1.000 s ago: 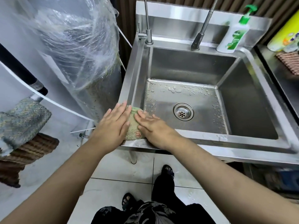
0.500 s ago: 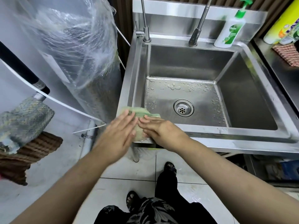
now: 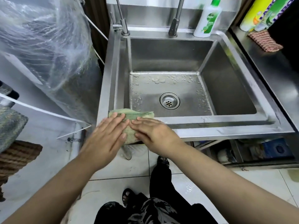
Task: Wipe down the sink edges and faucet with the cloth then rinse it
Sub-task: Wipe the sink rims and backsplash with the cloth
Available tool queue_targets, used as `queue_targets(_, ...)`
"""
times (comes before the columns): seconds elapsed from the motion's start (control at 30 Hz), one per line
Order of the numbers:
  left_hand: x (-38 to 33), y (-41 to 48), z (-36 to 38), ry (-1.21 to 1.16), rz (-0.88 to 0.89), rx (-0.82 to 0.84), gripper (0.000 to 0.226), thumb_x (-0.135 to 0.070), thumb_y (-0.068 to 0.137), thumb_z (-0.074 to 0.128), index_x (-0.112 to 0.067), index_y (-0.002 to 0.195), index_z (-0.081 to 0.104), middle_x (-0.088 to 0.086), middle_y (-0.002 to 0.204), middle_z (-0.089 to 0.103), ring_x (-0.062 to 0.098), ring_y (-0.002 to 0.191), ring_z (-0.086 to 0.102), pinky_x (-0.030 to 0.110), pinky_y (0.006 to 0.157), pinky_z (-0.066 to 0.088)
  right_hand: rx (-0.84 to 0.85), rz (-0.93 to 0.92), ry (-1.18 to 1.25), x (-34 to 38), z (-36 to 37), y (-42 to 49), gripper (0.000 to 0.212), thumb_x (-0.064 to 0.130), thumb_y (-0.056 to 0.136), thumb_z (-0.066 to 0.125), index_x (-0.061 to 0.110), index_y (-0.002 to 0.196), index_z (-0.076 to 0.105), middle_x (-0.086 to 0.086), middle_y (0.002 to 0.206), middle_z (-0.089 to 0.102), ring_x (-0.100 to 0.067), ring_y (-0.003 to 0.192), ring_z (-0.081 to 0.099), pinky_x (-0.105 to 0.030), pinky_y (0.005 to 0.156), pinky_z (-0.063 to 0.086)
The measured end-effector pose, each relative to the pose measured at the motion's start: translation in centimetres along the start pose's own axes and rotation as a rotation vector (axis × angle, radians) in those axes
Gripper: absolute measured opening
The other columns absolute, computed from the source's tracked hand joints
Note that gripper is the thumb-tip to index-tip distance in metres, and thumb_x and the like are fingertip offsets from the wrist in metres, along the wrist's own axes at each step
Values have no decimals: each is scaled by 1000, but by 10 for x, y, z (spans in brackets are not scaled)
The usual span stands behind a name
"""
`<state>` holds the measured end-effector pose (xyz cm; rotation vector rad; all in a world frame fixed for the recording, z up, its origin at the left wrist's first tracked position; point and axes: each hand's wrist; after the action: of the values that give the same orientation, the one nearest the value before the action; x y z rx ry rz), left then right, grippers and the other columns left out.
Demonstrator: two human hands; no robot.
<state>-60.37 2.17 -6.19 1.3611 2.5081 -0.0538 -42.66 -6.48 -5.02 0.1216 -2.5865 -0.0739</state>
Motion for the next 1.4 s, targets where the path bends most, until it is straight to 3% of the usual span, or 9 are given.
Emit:
queue_targets(0.13, -39, 11, 14, -4, -12, -10, 55, -40, 98, 17, -12, 138, 42, 6, 147, 39, 21, 140, 26, 36, 114, 10, -40, 40, 35, -23, -19, -26, 40, 30, 87, 48, 5, 111, 68, -9, 116, 68, -22, 115, 60, -22, 105, 34)
queue_targets(0.3, -4, -4, 2, -5, 65, 22, 51, -43, 98, 18, -25, 142, 36, -6, 150, 33, 11, 142, 16, 36, 116, 1, -118, 127, -52, -5, -16, -17, 30, 20, 79, 55, 7, 102, 71, -8, 104, 72, -25, 104, 66, -29, 98, 43)
queue_targets(0.4, 40, -19, -12, -36, -83, -36, 54, -47, 96, 17, -24, 141, 36, -2, 149, 36, 12, 142, 14, 31, 116, -3, -181, 310, -260, 26, 7, 0, 46, 34, 83, 40, 8, 108, 68, -11, 109, 70, -29, 107, 64, -41, 97, 46)
queue_targets(0.57, 59, -5, -15, -51, -151, -101, 57, -44, 95, 17, -17, 140, 39, 1, 149, 36, 15, 142, 17, 31, 115, 5, 74, 394, -369, 56, 29, 31, 79, 45, 80, -9, 18, 149, 20, -2, 158, 17, -24, 146, 10, -54, 113, 1)
queue_targets(0.7, 51, 8, -3, -165, -117, -94, 56, -39, 95, 21, -12, 142, 34, 6, 151, 32, 16, 142, 17, 39, 116, 13, 24, 292, -386, 47, 21, 26, 53, 44, 89, 26, 26, 128, 57, -2, 137, 54, -27, 127, 50, -51, 106, 32)
queue_targets(0.8, 47, 8, 0, -177, -130, -98, 57, -38, 94, 20, -10, 143, 33, 6, 153, 27, 17, 143, 14, 42, 116, 14, 8, 239, -413, 16, 7, -17, 49, 45, 88, 37, 23, 127, 58, 1, 134, 57, -25, 126, 51, -44, 104, 27)
queue_targets(1.1, 52, 11, 0, -111, -120, -80, 58, -37, 94, 19, -8, 143, 32, 8, 153, 27, 19, 143, 14, 40, 116, 13, -140, 326, -509, 39, 35, 5, 55, 47, 88, 33, 14, 125, 59, -7, 134, 56, -32, 128, 47, -53, 103, 20)
queue_targets(1.27, 46, 9, -6, -99, -159, -65, 61, -44, 92, 20, -11, 140, 37, 7, 151, 31, 20, 142, 17, 39, 115, 11, -103, 273, -463, 24, 24, -8, 50, 42, 89, 32, 20, 124, 60, -4, 131, 60, -27, 121, 55, -47, 99, 24)
queue_targets(1.4, 6, 14, -8, -6, -90, -80, 59, -47, 92, 26, -12, 137, 41, 11, 146, 39, 27, 139, 25, 46, 114, 17, -156, 643, -480, -60, -38, -87, 58, 44, 89, 20, 23, 132, 53, -4, 138, 53, -22, 128, 48, -42, 107, 21)
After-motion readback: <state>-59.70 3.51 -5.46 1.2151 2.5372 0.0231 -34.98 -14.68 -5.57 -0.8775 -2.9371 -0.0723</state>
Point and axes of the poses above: each hand's wrist, its own y-axis towards the middle knuckle, its own z-axis out of the palm, x = y × z
